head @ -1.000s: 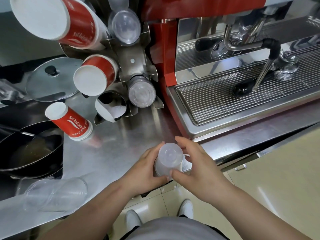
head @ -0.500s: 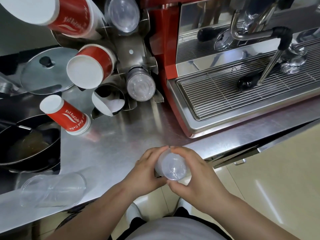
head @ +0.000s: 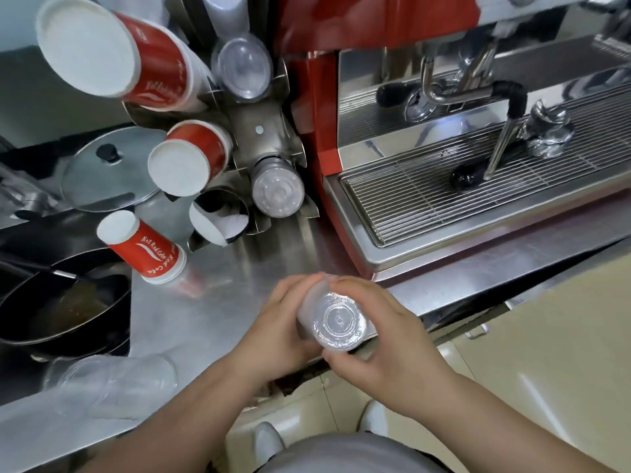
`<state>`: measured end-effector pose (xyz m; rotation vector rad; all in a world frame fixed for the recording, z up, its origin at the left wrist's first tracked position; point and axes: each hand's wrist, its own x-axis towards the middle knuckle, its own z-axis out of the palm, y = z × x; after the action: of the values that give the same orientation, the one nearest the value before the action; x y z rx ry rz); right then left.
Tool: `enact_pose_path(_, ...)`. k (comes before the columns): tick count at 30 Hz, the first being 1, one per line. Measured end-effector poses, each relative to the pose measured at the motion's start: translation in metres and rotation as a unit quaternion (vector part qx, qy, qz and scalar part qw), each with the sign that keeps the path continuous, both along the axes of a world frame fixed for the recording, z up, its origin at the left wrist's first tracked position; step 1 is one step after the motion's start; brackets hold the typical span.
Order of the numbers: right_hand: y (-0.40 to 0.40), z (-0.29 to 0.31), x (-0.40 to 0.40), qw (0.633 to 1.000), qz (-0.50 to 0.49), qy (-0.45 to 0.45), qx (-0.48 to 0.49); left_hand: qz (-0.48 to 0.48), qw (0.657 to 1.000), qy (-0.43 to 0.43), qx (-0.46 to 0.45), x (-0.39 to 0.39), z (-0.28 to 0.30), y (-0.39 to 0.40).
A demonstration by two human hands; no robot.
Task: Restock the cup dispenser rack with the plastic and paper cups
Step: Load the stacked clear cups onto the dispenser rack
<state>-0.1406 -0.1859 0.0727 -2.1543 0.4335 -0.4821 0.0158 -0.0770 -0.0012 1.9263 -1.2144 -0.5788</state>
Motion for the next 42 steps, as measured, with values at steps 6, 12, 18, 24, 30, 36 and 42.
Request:
enact_pose_path(6,-0.010,0.058,0.021,0.992,0.011,-0.094,-0.079,0.013,0.992,-0.104,-0.074,0.026,0.070,-0.021)
enact_pose_path(12,-0.021,0.120,0.039,0.974,0.021,-0.180,-0.134,-0.002,0.976,-0.197,-0.095,0.059,0.143,-0.040)
enact_pose_path(18,-0.028,0.178,0.053,0.944,0.008,-0.263,-0.200,0.007,0.948,-0.265,-0.177,0.067,0.226,-0.036)
enact_pose_path(24,-0.024,0.227,0.070,0.918,-0.005,-0.328,-0.223,0.006,0.934,-0.300,-0.194,0.086,0.292,-0.041)
enact_pose_path(30,-0.025,0.266,0.099,0.927,-0.036,-0.311,-0.205,0.000,0.932,-0.329,-0.154,0.120,0.345,-0.046)
enact_pose_path(36,-0.031,0.280,0.138,0.931,-0.081,-0.260,-0.242,-0.014,0.938,-0.323,-0.128,0.149,0.358,-0.058)
enact_pose_path(42,-0.038,0.269,0.178,0.936,-0.086,-0.238,-0.244,-0.027,0.938,-0.324,-0.121,0.174,0.356,-0.066)
